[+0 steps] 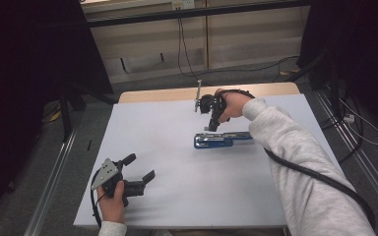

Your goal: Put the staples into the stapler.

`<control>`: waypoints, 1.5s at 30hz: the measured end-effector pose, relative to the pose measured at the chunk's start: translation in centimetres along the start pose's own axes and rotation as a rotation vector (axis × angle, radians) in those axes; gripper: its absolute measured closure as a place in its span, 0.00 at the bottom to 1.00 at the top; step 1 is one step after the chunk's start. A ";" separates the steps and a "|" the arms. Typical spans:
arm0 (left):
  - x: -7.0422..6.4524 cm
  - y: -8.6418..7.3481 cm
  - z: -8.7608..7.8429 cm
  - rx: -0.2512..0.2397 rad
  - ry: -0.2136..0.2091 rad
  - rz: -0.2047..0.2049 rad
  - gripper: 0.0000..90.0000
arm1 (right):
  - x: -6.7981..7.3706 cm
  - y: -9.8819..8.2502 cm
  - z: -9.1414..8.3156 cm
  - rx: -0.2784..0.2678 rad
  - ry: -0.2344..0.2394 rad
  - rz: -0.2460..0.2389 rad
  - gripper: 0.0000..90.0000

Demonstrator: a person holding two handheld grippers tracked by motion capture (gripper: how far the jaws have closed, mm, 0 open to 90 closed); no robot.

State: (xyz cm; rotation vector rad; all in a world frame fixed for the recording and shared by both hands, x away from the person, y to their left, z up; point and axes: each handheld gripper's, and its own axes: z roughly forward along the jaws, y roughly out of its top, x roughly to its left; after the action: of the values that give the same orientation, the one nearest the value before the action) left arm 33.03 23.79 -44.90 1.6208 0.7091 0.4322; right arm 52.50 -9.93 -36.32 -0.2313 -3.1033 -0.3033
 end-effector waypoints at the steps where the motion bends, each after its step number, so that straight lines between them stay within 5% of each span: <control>1: 0.0 0.0 0.0 -0.002 -0.001 -0.002 0.02 | 0.0 0.0 0.0 0.003 0.003 0.000 0.87; 45: -0.1 0.0 -0.1 0.003 -0.001 -0.010 0.02 | -0.2 2.4 0.7 -0.031 -0.004 0.009 0.87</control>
State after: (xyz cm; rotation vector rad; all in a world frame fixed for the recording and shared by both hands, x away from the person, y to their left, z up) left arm 32.84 23.80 -44.89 1.6198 0.7173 0.4236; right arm 53.09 -7.48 -36.51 -0.2471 -3.1024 -0.3509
